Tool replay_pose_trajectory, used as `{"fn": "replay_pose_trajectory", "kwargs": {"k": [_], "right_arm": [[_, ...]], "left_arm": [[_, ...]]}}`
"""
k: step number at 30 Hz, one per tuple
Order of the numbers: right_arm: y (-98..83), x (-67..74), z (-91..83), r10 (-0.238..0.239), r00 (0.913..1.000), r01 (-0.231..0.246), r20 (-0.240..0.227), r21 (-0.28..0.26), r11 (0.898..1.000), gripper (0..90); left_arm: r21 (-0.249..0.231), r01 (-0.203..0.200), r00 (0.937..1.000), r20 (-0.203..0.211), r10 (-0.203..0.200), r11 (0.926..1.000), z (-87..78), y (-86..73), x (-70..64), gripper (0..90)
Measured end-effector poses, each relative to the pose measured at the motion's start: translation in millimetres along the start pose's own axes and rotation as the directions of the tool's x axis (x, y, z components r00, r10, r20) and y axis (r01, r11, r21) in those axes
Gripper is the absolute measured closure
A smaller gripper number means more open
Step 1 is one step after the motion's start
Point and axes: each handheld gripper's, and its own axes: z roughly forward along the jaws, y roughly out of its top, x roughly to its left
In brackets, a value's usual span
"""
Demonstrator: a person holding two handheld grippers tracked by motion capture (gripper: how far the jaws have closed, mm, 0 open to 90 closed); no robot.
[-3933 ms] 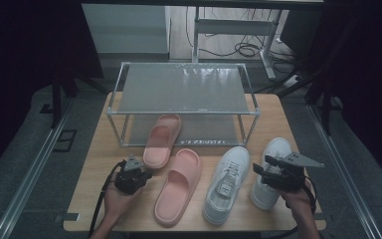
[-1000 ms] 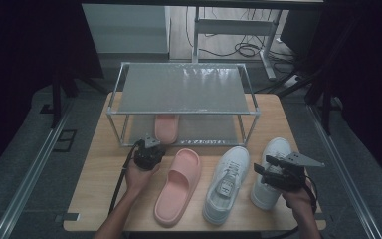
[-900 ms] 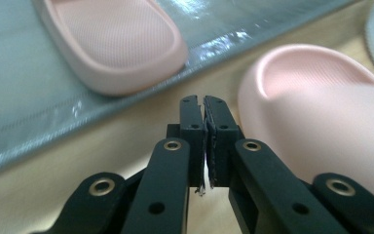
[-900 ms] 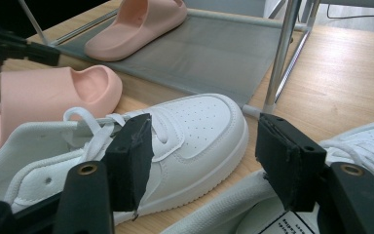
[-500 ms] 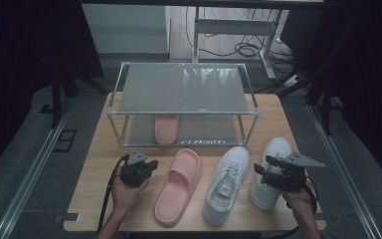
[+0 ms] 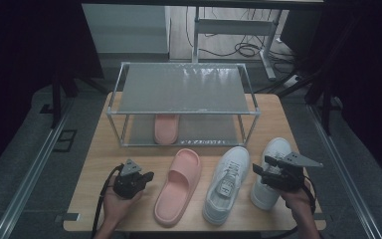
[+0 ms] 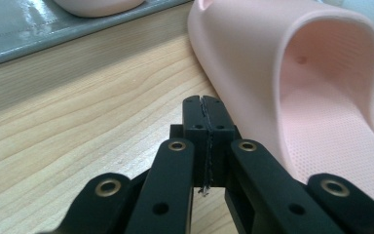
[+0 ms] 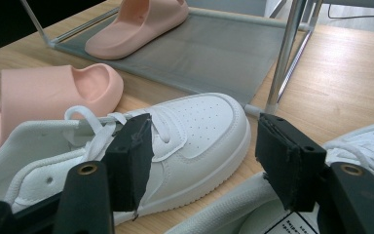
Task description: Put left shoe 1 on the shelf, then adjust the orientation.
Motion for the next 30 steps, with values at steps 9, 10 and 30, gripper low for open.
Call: {"fn": "replay_pose_trajectory", "kwargs": {"k": [9,10,30], "right_arm": [[0.7,-0.8,-1.6,0.002,1.0000,-0.002,0.003,-0.008,1.000,38.9],[1.5,-0.2,-1.6,-0.001,1.0000,0.001,0.001,-0.008,1.000,38.9],[1.3,0.8,-0.5,-0.004,1.0000,0.004,-0.002,-0.008,1.000,38.8]], "left_arm": [[-0.020,-0.012,0.9993,0.035,0.013,0.9997,-3.8,3.9,-12.2,90.0],[-0.028,-0.023,0.9983,0.052,0.024,0.9993,-4.9,6.9,-18.2,90.0],[0.034,-0.063,0.9922,0.110,0.059,0.9974,25.9,9.2,-41.5,90.0]]}}
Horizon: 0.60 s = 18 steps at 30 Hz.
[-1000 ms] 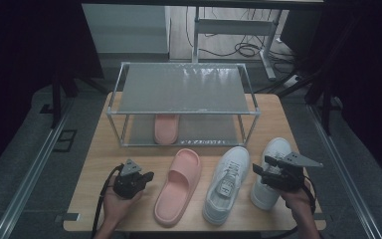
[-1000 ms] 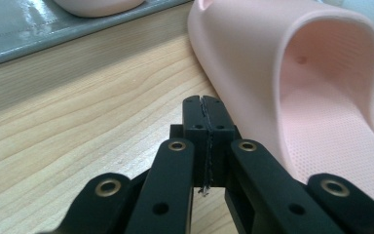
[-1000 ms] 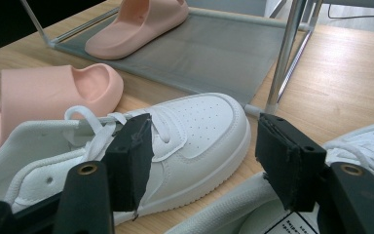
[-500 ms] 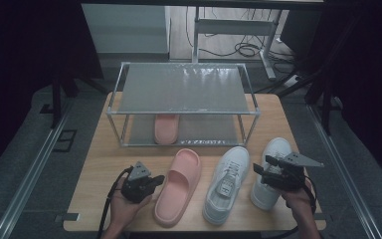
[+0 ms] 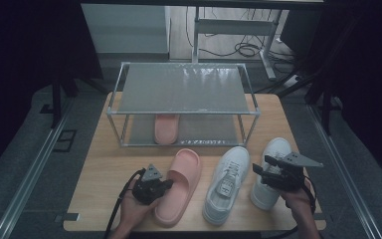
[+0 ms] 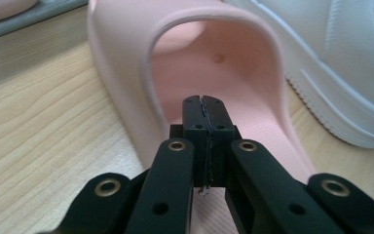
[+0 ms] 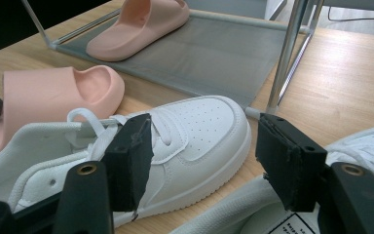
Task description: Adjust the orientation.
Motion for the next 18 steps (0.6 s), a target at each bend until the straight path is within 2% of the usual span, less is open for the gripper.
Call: {"fn": "replay_pose_trajectory", "kwargs": {"k": [10,15,18], "right_arm": [[0.7,0.4,-1.4,-0.001,1.0000,0.001,0.001,-0.003,1.000,38.9],[0.5,0.0,-1.6,0.002,1.0000,-0.002,0.002,-0.004,1.000,39.0],[0.3,-0.2,-1.5,0.002,1.0000,-0.002,0.002,-0.003,1.000,39.0]], "left_arm": [[-0.004,0.025,0.9996,-0.014,-0.025,0.9997,2.2,2.5,9.8,90.0],[-0.015,0.059,0.9977,-0.033,-0.059,0.9982,4.2,5.9,26.0,90.0],[-0.016,0.065,0.9971,-0.040,-0.065,0.9978,5.1,6.5,30.3,90.0]]}}
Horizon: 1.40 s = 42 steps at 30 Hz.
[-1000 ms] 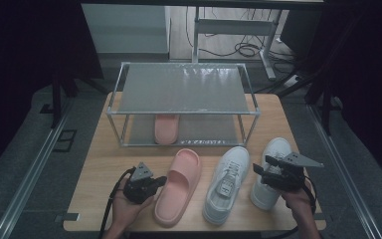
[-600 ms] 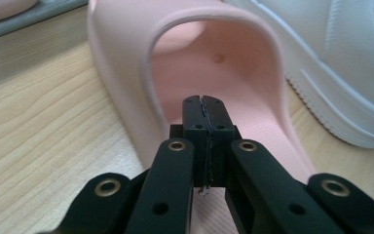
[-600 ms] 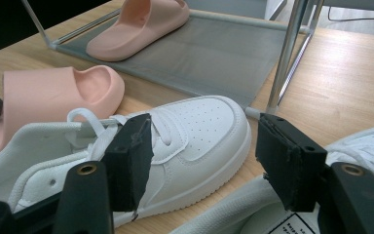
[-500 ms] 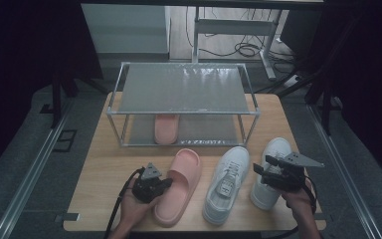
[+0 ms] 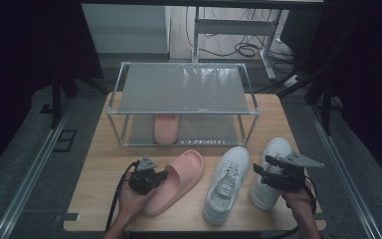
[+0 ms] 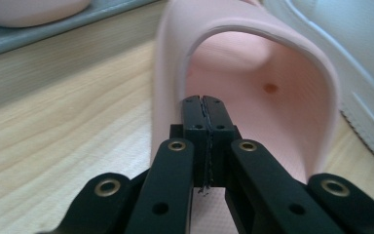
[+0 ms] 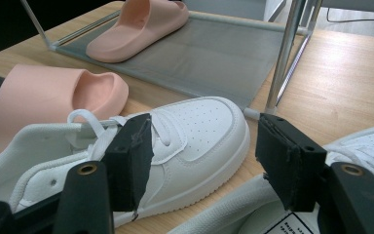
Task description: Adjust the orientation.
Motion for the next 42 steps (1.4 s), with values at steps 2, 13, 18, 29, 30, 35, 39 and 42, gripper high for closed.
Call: {"fn": "replay_pose_trajectory", "kwargs": {"k": [2,13,18,29,30,35,39,42], "right_arm": [[-0.3,-0.5,0.4,0.000,1.0000,0.000,0.000,0.001,1.000,39.0],[-0.2,-1.5,-1.0,0.002,1.0000,-0.002,0.003,0.002,1.000,38.9],[0.9,0.7,-2.5,-0.002,1.0000,0.002,0.001,-0.005,1.000,38.9],[-1.2,-0.7,1.1,-0.001,1.0000,0.001,0.003,0.008,1.000,38.9],[-1.2,-0.5,1.1,-0.001,1.0000,0.001,0.003,0.007,1.000,38.9],[-0.7,0.1,0.1,-0.002,1.0000,0.002,0.003,0.004,1.000,38.9],[-0.4,0.3,-0.2,-0.004,1.0000,0.004,0.003,0.005,1.000,38.9],[-0.6,0.2,0.5,-0.004,1.0000,0.004,0.003,0.005,1.000,38.9]], "left_arm": [[0.000,0.005,1.0000,-0.001,-0.005,1.0000,1.2,0.6,3.1,90.0],[-0.038,-0.004,1.0000,0.009,0.004,0.9993,-16.8,-0.4,-5.0,90.0],[-0.061,-0.030,0.9993,0.021,0.031,0.9977,-28.2,-2.7,-14.3,90.0],[-0.051,-0.057,0.9966,0.056,0.060,0.9971,-32.6,-11.2,-31.6,90.0],[-0.054,-0.059,0.9965,0.055,0.062,0.9968,-32.6,-11.2,-32.5,90.0],[-0.058,-0.070,0.9955,0.059,0.074,0.9959,-32.4,-11.1,-37.4,88.2],[-0.057,-0.087,0.9926,0.081,0.091,0.9946,-29.3,-10.7,-45.0,80.3],[-0.043,-0.099,0.9898,0.098,0.103,0.9941,-24.4,-10.6,-50.8,66.6]]}}
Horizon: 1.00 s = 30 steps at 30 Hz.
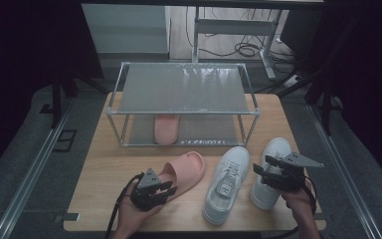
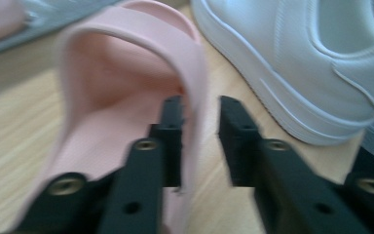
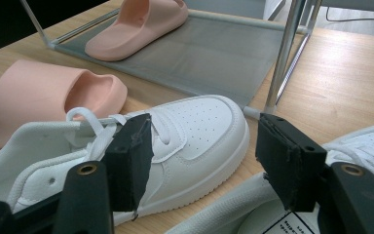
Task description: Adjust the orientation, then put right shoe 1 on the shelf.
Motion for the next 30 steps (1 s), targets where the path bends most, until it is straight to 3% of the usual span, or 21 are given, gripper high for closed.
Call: {"fn": "replay_pose_trajectory", "kwargs": {"k": [3,14,22,30], "right_arm": [[0.5,0.7,-0.3,-0.003,1.0000,0.003,-0.003,0.002,1.000,38.9],[0.5,1.5,-0.3,-0.004,1.0000,0.004,-0.002,0.000,1.000,38.9],[1.0,3.0,0.5,-0.011,0.9999,0.011,-0.005,0.004,1.000,38.9],[1.1,3.2,0.2,-0.009,0.9999,0.009,-0.004,0.000,1.000,38.8]], "left_arm": [[0.006,0.021,0.9998,-0.004,-0.021,0.9998,5.2,-1.0,-1.3,60.8],[0.029,0.042,0.9991,-0.008,-0.042,0.9987,20.3,3.5,2.8,61.3],[0.065,0.042,0.9989,-0.021,-0.041,0.9970,34.5,8.7,4.3,70.2],[0.060,0.027,0.9988,-0.043,-0.024,0.9979,37.4,11.5,1.3,78.0]]}}
